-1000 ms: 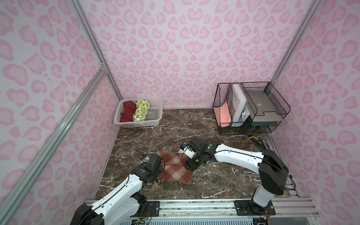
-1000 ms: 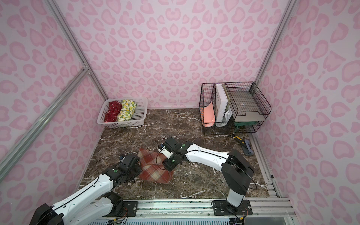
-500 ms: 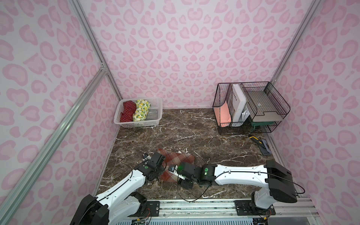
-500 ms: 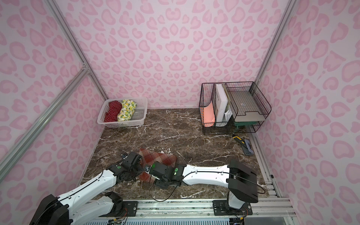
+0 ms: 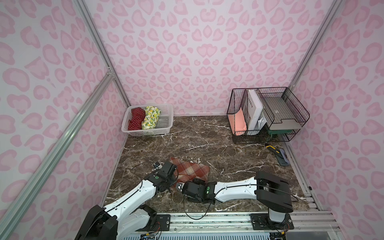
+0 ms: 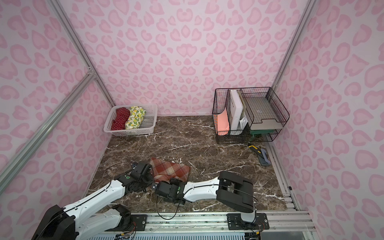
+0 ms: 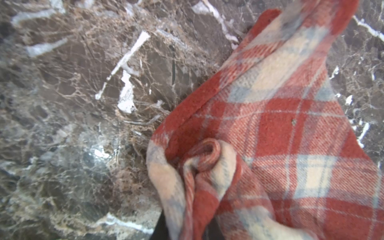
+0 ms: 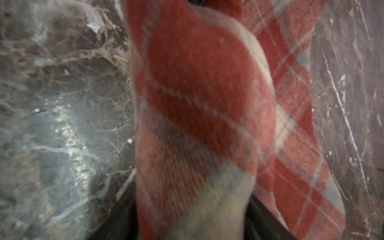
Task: Roll up the skirts
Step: Roll the skirt at the center of the board.
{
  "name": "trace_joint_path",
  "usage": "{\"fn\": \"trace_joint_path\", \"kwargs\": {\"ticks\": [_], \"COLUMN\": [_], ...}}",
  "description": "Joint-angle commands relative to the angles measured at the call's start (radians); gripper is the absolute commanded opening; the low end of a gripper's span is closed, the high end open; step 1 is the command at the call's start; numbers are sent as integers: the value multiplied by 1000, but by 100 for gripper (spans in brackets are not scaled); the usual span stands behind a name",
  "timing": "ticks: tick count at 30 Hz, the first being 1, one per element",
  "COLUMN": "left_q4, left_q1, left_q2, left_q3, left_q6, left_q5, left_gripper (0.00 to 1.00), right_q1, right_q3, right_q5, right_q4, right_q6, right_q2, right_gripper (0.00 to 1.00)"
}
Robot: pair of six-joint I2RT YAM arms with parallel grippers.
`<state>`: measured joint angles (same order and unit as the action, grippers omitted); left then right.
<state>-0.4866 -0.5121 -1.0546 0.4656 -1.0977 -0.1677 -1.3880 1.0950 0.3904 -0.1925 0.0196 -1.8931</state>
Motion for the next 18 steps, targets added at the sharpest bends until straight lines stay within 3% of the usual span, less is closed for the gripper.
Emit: {"fn": "trace_joint_path", "kwargs": {"ticks": [1,3,6,7,9,10,11,15,18], "left_q4": [-11,-7,-19,-34,-61,-80,-94,-149,-178], "left_q1": [3,7,27,40,67,84,106,177,203], "left_q2": [2,5,5,5,22,35,48,154,219], "left_q3": [2,5,27,39,63,76,94,123,126], "left_q6": [24,31,49,56,77,91,110,149,160], "left_q5": [52,56,63,63,61,59,62,34,25], "left_gripper": [0,0,1,19,53,62,81,90,91], "right_q1": [5,11,12,17,36,58,87,234,302], "right_q3": [-3,2,4,6,25,39,60,140,163], "right_q5": [-30,-63,-131,-178,-304,-384,-476,-869,-1007], "right_q4": [-151,-204,-268,-284,-309,-320,-331,-341,-309], "right_q6": [-63,-77,-73,-71,-70,-72,-81,-153,-172], "right_q2": [-36,-55,-58,-50,-31,-25,-24,-80,-133], "right_gripper": [51,28,3,0,0,0,0,0,0]}}
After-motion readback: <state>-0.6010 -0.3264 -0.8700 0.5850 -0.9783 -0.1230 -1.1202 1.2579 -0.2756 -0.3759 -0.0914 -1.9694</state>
